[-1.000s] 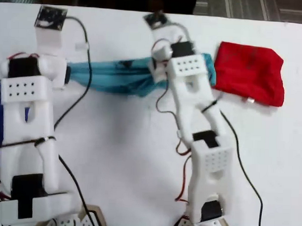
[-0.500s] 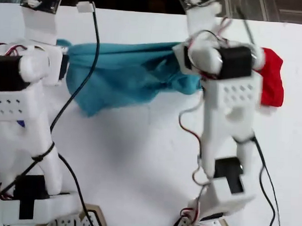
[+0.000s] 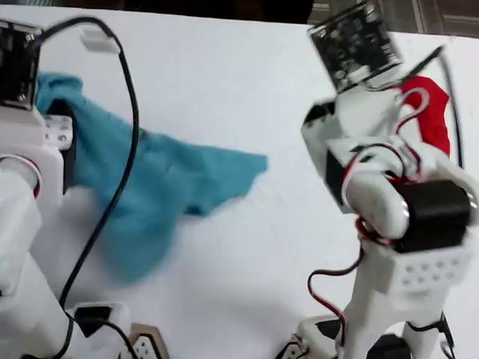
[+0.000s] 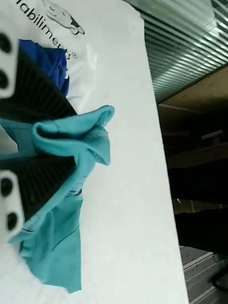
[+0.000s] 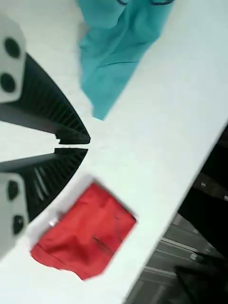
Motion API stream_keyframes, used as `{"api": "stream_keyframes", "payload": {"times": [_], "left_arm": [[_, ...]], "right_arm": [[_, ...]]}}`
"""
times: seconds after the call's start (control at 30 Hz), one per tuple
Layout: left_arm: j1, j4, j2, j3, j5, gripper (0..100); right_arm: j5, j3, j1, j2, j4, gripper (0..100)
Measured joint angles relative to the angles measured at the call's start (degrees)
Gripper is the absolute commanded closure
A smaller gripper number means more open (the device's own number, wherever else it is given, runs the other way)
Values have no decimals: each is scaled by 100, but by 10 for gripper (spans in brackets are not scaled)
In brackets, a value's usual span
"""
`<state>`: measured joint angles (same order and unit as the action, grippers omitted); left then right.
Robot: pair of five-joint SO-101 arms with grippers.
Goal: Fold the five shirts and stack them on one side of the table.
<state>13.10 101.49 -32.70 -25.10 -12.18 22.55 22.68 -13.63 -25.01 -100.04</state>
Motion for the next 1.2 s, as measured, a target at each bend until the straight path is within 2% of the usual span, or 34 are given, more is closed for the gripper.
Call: {"api": "stream_keyframes", "payload": {"times": [0.13, 0.27, 0.4, 0.47, 0.53, 0.8, 1.07, 1.13, 1.2], "left_arm": [[9, -431, 26, 1723, -492, 976], [431, -1688, 35, 3789, -686, 976], [941, -3051, 44, 5160, -738, 976], [1178, -3464, 44, 5424, -738, 976], [1310, -3684, 44, 5521, -738, 976], [1688, -3815, 44, 5565, -738, 976], [1697, -3815, 44, 5565, -738, 976], [1705, -3815, 44, 5565, -738, 976], [1697, -3815, 44, 5565, -738, 976]], "right_arm": [[0, -1776, -9, -334, 554, 979], [-9, -3578, -343, -404, 1662, 965], [-273, -5046, -853, -185, 2989, 779], [-527, -5319, -1055, 185, 3464, 687], [-659, -5336, -1345, 642, 3727, 653], [-756, -4712, -2866, 2426, 3947, 658], [-756, -3754, -2971, 3903, 3965, 671], [-756, -3525, -2963, 4229, 3965, 763], [-756, -3305, -2919, 4527, 3956, 944]]}}
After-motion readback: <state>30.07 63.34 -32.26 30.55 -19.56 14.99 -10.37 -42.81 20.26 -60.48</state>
